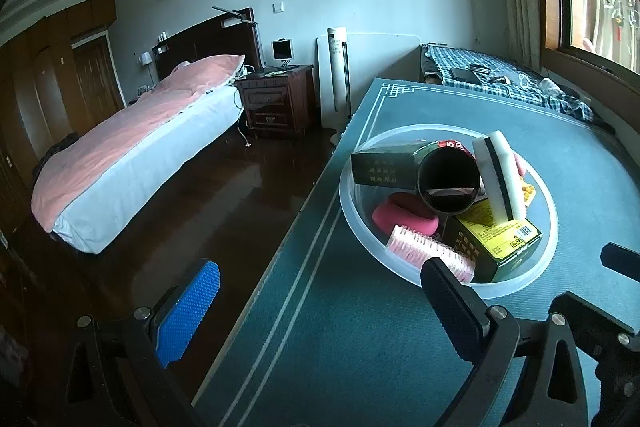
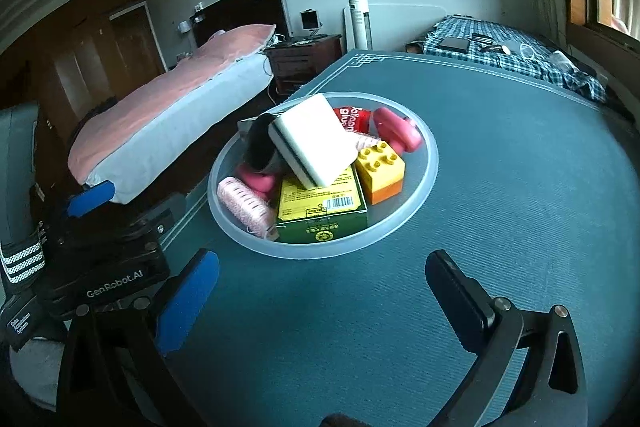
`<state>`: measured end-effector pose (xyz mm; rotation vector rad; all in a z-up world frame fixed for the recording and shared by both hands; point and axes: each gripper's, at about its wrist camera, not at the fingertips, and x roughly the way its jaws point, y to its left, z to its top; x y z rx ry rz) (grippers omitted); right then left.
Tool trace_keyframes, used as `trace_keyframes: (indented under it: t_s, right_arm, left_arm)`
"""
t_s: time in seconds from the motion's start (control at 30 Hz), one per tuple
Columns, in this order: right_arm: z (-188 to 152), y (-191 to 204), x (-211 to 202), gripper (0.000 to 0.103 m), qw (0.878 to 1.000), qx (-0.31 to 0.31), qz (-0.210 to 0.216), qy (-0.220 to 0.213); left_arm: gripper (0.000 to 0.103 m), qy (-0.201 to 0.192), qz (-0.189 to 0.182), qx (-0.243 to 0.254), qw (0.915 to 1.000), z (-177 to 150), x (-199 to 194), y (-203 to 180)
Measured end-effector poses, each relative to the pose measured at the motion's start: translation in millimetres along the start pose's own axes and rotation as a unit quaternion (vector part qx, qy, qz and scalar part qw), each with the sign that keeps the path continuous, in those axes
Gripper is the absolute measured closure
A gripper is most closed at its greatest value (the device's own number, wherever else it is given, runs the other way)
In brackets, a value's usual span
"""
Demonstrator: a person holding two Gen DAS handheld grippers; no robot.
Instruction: Organize objects
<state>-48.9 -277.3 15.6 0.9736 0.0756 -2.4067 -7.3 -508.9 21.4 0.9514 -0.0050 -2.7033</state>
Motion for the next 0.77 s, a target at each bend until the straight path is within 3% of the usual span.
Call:
trace_keyframes:
  t_s: [0.77]
  right_arm:
    - [-3.9, 9.1, 1.3, 0.0, 1.0, -0.03, -0.003, -0.003]
  left_arm:
    - [0.0, 0.003, 0.0, -0.002, 1.0, -1.4, 1.4, 1.8]
